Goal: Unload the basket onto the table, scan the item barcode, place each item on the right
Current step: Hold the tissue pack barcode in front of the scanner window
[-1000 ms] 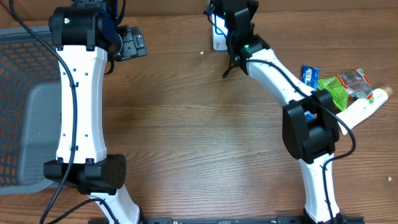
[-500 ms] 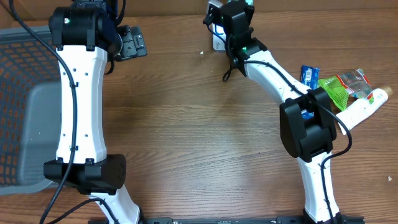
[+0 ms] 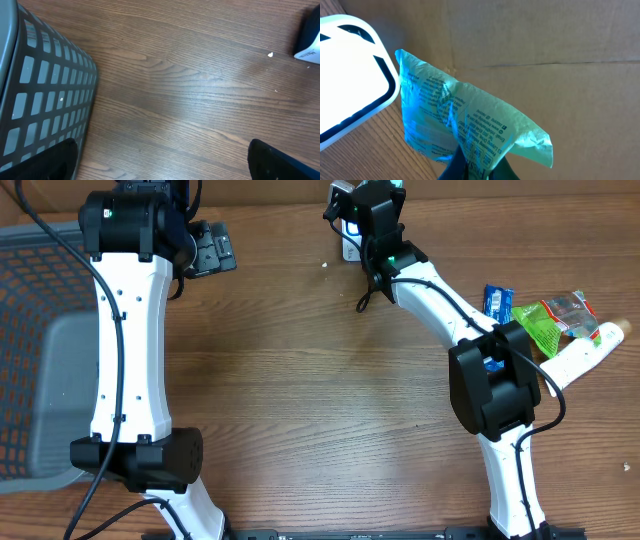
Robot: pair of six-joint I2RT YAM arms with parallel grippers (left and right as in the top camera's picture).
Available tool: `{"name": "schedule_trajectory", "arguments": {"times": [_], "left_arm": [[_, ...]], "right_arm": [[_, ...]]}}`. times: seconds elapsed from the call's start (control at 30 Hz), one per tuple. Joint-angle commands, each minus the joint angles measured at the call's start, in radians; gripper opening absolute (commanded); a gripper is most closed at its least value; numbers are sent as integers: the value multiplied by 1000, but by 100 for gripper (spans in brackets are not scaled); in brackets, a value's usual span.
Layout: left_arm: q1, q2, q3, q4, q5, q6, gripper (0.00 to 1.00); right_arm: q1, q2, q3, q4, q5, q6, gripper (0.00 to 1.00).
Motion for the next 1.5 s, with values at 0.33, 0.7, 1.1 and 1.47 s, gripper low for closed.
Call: {"name": "schedule_trajectory", "arguments": {"times": [0.33,0.7,1.1,1.47], "left_arm": [[-1,2,0,2,-13,16,100],[-1,2,0,2,-13,16,100],[-1,2,0,2,-13,16,100],[-1,2,0,2,-13,16,100]], "right_arm": [[5,34,15,4,3,10,4],[5,35,15,-2,3,36,4],[15,9,15,-2,36,112,4],[85,-269,15,-404,9,365,4]]}}
